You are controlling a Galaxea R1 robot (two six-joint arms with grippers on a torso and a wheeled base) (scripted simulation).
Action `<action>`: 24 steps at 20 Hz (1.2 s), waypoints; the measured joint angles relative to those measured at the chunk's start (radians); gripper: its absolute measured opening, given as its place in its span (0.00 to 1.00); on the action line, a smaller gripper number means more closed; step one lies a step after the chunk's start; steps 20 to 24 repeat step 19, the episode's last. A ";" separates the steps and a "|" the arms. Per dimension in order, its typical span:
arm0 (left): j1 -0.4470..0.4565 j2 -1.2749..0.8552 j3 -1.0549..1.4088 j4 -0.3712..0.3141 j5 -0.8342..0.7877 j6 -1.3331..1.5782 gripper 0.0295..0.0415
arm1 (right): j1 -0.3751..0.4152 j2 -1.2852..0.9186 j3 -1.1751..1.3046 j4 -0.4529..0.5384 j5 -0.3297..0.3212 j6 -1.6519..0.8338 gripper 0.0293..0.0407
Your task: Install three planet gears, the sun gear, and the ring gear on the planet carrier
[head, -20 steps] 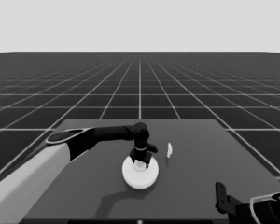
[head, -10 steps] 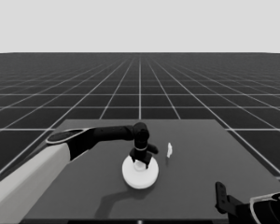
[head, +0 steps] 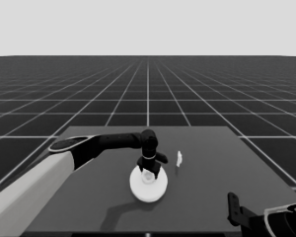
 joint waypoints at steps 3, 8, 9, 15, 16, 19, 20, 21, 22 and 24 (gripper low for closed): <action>0.000 0.000 0.000 0.000 0.000 0.000 0.74 | 0.000 0.000 0.000 0.000 0.000 0.000 0.81; -0.306 -0.020 0.088 -0.290 0.048 -0.545 0.75 | 0.000 0.000 0.000 0.000 0.000 0.000 0.81; -0.316 -0.018 0.083 -0.300 0.050 -0.557 0.75 | 0.000 0.000 0.000 0.000 0.000 0.000 0.81; -0.386 -0.683 0.821 -0.068 -0.533 0.402 0.97 | 0.616 0.560 -0.513 0.758 -0.376 0.679 0.87; -0.402 -0.955 1.001 -0.013 -0.662 0.738 0.88 | 0.664 0.708 -0.817 0.794 -0.401 0.693 0.84; -0.421 -1.247 1.211 0.048 -0.811 1.121 0.76 | 0.664 0.917 -1.274 0.794 -0.449 0.650 0.81; -0.421 -1.247 1.211 0.048 -0.811 1.121 0.76 | 0.664 0.917 -1.274 0.794 -0.449 0.650 0.81; -0.421 -1.247 1.211 0.048 -0.811 1.121 0.76 | 0.664 0.917 -1.274 0.794 -0.449 0.650 0.81; -0.421 -1.247 1.211 0.048 -0.811 1.121 0.76 | 0.664 0.917 -1.274 0.794 -0.449 0.650 0.81; -0.421 -1.247 1.211 0.048 -0.811 1.121 0.76 | 0.664 0.917 -1.274 0.794 -0.449 0.650 0.81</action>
